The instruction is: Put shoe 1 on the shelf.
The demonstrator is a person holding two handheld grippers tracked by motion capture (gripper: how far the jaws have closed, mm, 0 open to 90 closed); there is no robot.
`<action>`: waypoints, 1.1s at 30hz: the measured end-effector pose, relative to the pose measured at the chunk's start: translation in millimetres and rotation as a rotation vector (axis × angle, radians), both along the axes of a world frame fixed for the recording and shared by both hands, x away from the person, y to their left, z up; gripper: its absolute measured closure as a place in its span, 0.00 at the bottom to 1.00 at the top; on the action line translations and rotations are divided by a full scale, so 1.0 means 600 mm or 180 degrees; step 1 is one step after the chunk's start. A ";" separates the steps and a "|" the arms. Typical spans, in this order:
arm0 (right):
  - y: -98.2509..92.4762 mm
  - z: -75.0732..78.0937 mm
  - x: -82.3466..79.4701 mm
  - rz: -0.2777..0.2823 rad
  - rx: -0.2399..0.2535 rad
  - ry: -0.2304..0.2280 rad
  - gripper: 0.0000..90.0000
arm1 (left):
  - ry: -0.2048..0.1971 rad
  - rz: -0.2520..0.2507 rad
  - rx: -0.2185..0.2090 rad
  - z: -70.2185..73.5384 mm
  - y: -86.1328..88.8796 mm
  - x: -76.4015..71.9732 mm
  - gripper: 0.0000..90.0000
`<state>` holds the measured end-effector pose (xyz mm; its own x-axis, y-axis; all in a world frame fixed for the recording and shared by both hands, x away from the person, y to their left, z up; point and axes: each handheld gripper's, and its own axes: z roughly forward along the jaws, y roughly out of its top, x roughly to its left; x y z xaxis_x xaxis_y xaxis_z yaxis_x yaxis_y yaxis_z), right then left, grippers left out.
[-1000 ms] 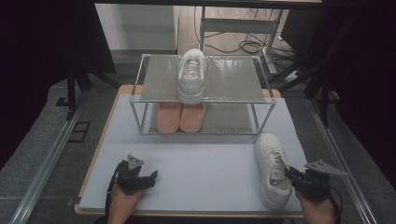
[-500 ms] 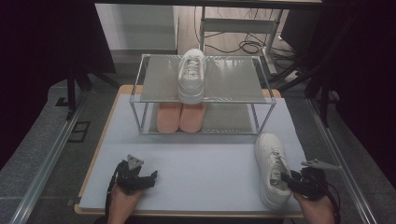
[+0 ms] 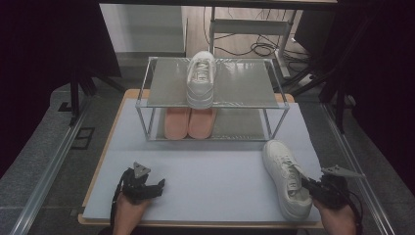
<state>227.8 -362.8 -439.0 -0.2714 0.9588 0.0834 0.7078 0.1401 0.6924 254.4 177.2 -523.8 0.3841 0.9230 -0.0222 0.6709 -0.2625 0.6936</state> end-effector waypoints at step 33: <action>0.230 -0.008 0.082 0.1498 0.0389 -0.0037 0.91 | 0.0001 -0.0001 0.0001 0.000 0.000 0.000 0.15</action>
<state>276.8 -225.1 -444.0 -0.6748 0.7152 0.1822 0.5793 0.3603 0.7311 254.3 177.3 -523.9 0.3844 0.9229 -0.0221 0.6710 -0.2629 0.6933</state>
